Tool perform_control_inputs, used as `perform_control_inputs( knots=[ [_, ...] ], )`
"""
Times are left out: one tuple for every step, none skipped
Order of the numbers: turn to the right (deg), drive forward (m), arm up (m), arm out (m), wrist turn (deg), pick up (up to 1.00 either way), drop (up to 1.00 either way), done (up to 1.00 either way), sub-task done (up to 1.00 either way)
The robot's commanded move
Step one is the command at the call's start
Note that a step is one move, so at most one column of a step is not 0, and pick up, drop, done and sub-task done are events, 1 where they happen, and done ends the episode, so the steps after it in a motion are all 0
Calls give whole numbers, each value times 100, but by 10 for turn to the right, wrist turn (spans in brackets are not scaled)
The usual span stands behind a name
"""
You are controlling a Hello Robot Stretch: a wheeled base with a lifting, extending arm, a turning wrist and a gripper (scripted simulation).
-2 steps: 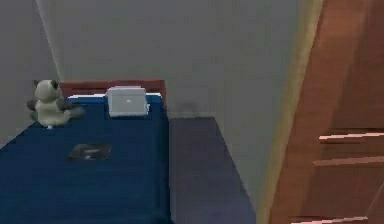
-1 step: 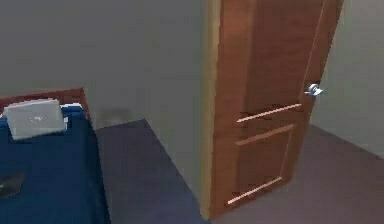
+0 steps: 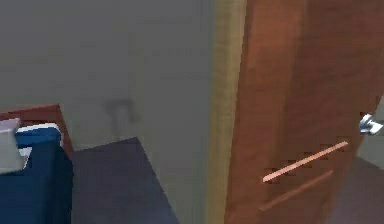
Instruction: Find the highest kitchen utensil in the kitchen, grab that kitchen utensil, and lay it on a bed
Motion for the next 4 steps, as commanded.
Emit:
perform_control_inputs(
  knots=[
    [450, 0, 0, 0, 0, 0, 0, 0, 0],
    [180, 0, 0, 0, 0, 0, 0, 0, 0],
    [0, 60, 0, 0, 0, 0, 0, 0, 0],
    [450, 0, 0, 0, 0, 0, 0, 0, 0]
  ],
)
